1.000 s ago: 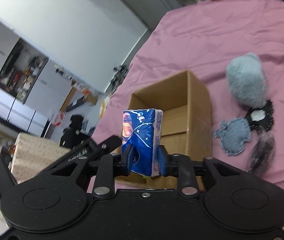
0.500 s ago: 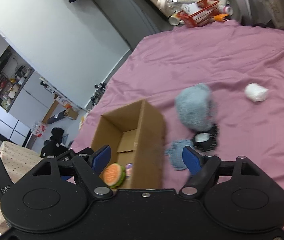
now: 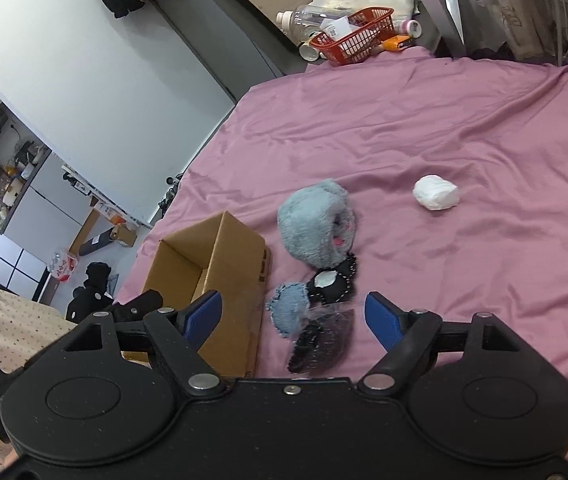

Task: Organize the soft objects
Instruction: 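Grasp the bag of black beads with the left gripper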

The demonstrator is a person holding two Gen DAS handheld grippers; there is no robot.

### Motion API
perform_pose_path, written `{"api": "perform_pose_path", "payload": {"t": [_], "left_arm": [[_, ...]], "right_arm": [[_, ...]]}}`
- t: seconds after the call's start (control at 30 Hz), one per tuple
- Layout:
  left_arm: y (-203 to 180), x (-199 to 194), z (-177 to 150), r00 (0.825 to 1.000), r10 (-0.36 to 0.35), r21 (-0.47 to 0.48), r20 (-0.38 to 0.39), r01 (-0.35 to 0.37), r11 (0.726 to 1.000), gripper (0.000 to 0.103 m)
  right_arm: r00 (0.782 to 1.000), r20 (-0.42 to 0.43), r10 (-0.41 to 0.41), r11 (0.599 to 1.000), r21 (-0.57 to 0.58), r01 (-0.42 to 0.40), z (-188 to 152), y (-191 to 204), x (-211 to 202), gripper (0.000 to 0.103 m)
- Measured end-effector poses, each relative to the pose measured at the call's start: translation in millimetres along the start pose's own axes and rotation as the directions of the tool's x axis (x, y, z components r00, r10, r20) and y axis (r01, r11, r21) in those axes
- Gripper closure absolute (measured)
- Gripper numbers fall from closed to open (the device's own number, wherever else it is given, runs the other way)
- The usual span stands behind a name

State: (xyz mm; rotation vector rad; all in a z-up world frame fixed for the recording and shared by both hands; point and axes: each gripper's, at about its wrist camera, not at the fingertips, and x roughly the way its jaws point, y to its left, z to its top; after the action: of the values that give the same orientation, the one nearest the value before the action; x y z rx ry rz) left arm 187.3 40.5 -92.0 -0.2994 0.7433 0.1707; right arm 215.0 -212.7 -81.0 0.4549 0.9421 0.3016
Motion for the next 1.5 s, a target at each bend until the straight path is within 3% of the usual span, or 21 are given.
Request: {"api": "perform_pose_path", "payload": {"t": [0.37, 0.7, 0.8, 1.07, 1.23, 1.33, 1.4, 1.5], "left_arm": [[-53, 0, -23, 1.0, -0.016, 0.16, -0.004, 0.017, 0.987, 0.032], [-90, 14, -46, 0.999, -0.036, 0.293, -0.032, 0.044, 0.955, 0.032], [-104, 21, -55, 1.0, -0.009, 0.359, -0.02, 0.016, 0.933, 0.032], [-122, 43, -69, 0.997, -0.011, 0.394, -0.073, 0.038, 0.918, 0.032], [-123, 64, -78, 0.989, 0.01, 0.376, -0.147, 0.046, 0.925, 0.034], [-126, 74, -84, 0.985, 0.038, 0.393, -0.168, 0.031, 0.919, 0.036], [-126, 79, -85, 0.981, 0.049, 0.394, -0.187, 0.029, 0.919, 0.043], [-128, 84, -86, 0.973, 0.052, 0.406, -0.223, 0.044, 0.913, 0.063]], "right_arm": [[0.998, -0.007, 0.065, 0.997, 0.044, -0.065, 10, -33, 7, 0.025], [0.993, -0.018, 0.118, 0.98, 0.164, -0.114, 2, -70, 28, 0.025], [0.99, -0.018, 0.141, 0.972, 0.192, -0.135, 2, -76, 34, 0.025], [0.986, -0.062, 0.152, 0.964, 0.228, -0.134, 1, -89, 56, 0.025], [0.985, -0.08, 0.154, 0.962, 0.241, -0.131, 1, -94, 66, 0.025], [0.984, -0.083, 0.159, 0.959, 0.248, -0.134, 3, -94, 72, 0.025], [0.983, -0.081, 0.167, 0.958, 0.25, -0.143, 5, -95, 75, 0.025], [0.981, -0.086, 0.176, 0.955, 0.258, -0.149, 7, -97, 84, 0.025]]}}
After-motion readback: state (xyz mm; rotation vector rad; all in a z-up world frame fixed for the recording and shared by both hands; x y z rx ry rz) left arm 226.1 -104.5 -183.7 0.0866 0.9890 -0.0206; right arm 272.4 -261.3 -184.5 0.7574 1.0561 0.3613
